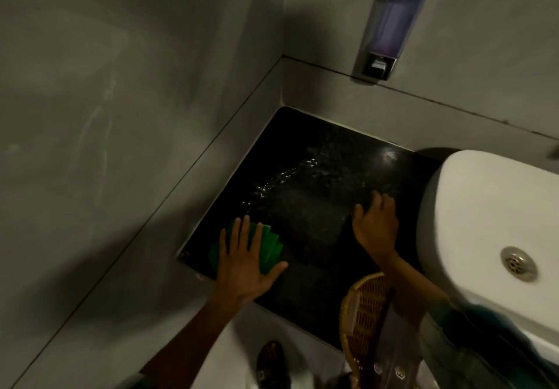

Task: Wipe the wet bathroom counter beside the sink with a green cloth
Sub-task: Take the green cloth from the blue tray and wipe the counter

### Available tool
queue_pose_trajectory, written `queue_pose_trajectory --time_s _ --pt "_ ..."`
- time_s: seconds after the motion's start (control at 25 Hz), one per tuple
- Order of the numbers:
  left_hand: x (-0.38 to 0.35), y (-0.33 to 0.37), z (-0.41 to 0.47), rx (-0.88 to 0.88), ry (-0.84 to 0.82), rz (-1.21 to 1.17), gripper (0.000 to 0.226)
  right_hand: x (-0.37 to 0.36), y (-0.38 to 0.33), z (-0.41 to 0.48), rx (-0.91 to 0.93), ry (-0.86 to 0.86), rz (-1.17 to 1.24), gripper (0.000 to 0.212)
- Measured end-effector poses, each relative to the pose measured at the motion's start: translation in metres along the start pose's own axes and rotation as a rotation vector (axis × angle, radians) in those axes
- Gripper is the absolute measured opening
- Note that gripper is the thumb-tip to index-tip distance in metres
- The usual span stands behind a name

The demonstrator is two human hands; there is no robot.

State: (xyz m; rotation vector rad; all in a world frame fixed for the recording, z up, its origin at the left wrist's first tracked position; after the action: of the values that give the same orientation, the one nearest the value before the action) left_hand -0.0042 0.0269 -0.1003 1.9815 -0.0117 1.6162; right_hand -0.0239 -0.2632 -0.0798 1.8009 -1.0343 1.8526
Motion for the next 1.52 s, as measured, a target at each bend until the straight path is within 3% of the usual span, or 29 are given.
queue_pose_trajectory --time_s 0.12,0.32,0.44,0.76,0.88,0.96,1.04,1.24,1.4,1.52 --pt "-0.014 0.000 0.008 0.042 0.057 0.008 0.086 -0.025 0.012 0.027 -0.058 -0.032 -0.082 0.059" --pt "-0.010 -0.021 0.050 -0.014 0.134 -0.104 0.074 -0.056 0.011 0.025 -0.051 0.178 -0.244 0.056" --pt "-0.005 -0.014 0.101 -0.051 0.155 -0.064 0.072 -0.057 0.013 0.026 -0.082 0.204 -0.239 0.055" --pt "-0.037 0.095 0.266 -0.158 0.138 -0.066 0.056 -0.056 0.011 0.030 -0.110 0.233 -0.248 0.055" --pt "-0.047 0.124 0.276 -0.346 0.042 0.007 0.056 -0.056 0.012 0.030 -0.106 0.248 -0.254 0.054" --pt "-0.043 0.107 0.248 -0.522 -0.015 0.016 0.055 -0.055 0.013 0.029 -0.105 0.259 -0.246 0.052" --pt "-0.036 0.074 0.214 -0.586 -0.043 -0.002 0.053 -0.055 0.013 0.028 -0.104 0.270 -0.249 0.051" --pt "-0.013 0.007 0.216 -0.327 0.057 0.064 0.058 -0.055 0.010 0.029 -0.122 0.282 -0.249 0.052" --pt "-0.010 0.029 0.297 -0.168 0.154 0.083 0.057 -0.059 0.011 0.028 -0.124 0.285 -0.239 0.053" --pt "-0.022 0.065 0.352 -0.123 0.099 0.061 0.056 -0.057 0.009 0.031 -0.126 0.272 -0.228 0.054"
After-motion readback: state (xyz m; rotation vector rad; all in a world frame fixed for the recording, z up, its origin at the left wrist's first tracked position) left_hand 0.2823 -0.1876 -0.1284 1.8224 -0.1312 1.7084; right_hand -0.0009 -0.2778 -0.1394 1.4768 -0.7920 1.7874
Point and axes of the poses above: each hand's wrist, its own z-axis towards the middle knuckle, its own x-axis out of the back of the hand, y = z × x, the point moved 1 cm from there along z, towards the middle knuckle, and after that the axes turned 11 degrees about -z, right-handed, at the moved point
